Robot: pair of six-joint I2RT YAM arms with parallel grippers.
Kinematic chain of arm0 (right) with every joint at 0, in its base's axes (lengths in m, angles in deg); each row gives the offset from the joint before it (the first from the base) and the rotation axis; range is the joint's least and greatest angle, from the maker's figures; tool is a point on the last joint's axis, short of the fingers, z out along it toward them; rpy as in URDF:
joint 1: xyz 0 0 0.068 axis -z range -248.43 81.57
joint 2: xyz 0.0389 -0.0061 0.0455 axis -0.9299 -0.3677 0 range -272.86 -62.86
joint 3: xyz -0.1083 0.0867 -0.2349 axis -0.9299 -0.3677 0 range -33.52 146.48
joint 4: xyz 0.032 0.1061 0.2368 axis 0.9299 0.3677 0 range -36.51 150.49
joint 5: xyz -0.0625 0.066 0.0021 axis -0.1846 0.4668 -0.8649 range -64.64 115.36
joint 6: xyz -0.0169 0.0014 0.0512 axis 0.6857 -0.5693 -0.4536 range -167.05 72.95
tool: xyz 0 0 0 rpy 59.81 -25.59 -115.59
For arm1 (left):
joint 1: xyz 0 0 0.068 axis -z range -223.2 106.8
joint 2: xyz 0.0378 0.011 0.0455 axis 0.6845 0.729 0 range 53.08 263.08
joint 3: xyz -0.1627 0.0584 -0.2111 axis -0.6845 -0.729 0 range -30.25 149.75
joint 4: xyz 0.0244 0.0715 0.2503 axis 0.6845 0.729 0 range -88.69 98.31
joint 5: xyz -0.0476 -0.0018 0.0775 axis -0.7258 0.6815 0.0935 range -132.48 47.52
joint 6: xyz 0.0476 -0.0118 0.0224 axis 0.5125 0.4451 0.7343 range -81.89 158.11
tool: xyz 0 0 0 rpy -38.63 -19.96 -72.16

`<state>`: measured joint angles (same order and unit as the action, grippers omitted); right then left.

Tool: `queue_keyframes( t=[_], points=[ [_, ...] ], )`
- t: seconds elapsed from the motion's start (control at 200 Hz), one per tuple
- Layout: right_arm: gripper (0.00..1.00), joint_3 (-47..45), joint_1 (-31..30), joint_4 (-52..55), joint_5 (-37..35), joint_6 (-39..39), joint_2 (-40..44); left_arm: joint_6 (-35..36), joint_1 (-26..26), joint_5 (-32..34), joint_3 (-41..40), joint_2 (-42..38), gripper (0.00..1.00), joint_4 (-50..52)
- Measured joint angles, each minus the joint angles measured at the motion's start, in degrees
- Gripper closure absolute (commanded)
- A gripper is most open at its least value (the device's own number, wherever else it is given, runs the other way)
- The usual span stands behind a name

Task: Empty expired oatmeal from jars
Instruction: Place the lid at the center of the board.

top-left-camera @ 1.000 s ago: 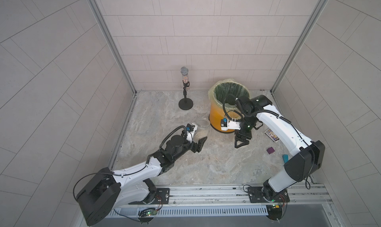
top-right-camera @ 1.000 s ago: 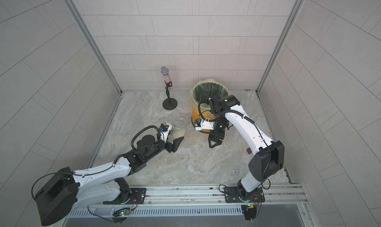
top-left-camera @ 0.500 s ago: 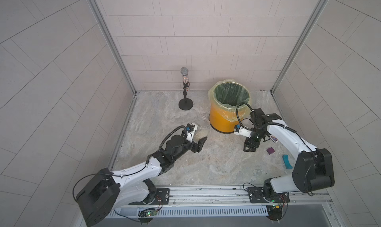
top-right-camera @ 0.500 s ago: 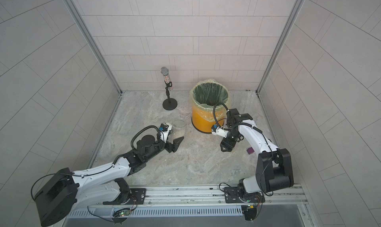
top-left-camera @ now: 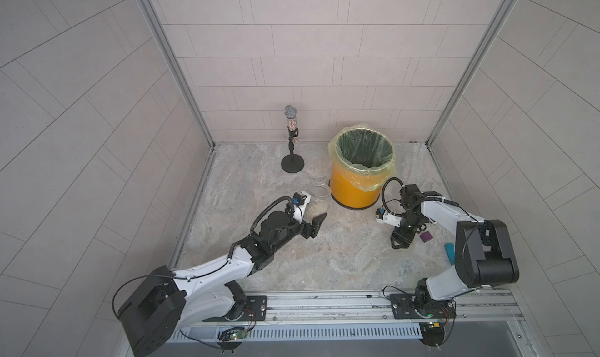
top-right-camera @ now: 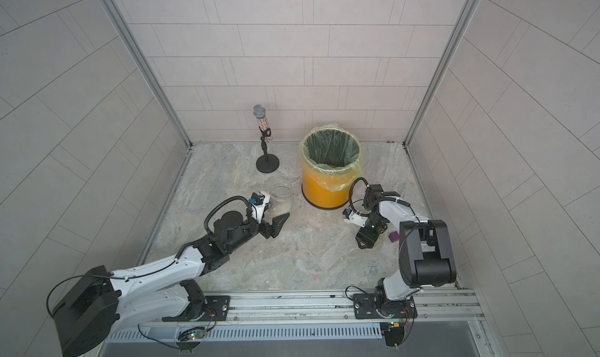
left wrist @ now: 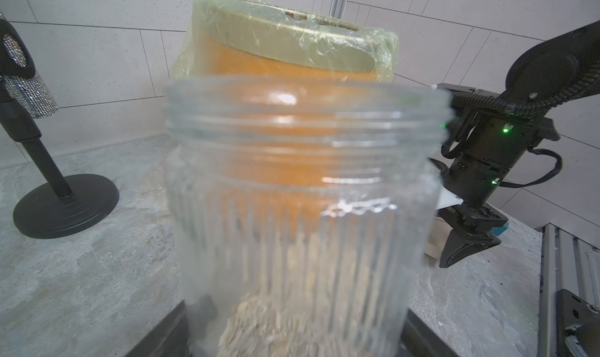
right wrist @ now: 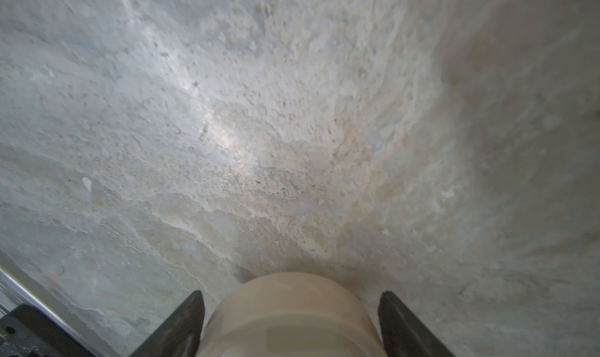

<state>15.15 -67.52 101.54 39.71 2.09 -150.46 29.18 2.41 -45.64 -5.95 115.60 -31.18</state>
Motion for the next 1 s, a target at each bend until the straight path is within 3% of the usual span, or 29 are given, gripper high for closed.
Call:
queue_keyframes(
  t=[0.03, 0.075, 0.1, 0.115, 0.445, 0.83, 1.001],
  points=[
    [0.44, 0.0, 0.15, -0.31, 0.02, -0.02, -0.17, 0.0, 0.0, 0.0, 0.0, 0.0, 1.0, 0.0],
    [0.24, 0.0, 0.28, -0.74, 0.15, -0.04, -0.24, 0.0, 0.0, 0.0, 0.0, 0.0, 1.0, 0.0],
    [0.04, 0.0, 0.28, -0.94, 0.24, -0.07, -0.24, 0.0, 0.0, 0.0, 0.0, 0.0, 1.0, 0.0],
    [0.0, 0.0, 0.28, -1.14, 0.28, -0.07, -0.24, 0.0, 0.02, 0.0, 0.0, 0.0, 1.0, 0.02],
    [0.01, 0.17, 2.91, -2.08, 2.36, -1.16, 1.51, -0.02, 0.02, -0.28, 0.83, 0.02, 1.0, 0.74],
    [0.01, 8.39, 4.52, 10.43, 9.68, -1.57, 24.83, -0.04, 0.07, -0.66, 0.94, 0.07, 1.0, 1.31],
    [0.01, 15.04, 4.52, 19.41, 13.81, -1.88, 27.06, -0.04, 0.17, -1.2, 0.94, 0.52, 1.0, 1.29]
  ],
)
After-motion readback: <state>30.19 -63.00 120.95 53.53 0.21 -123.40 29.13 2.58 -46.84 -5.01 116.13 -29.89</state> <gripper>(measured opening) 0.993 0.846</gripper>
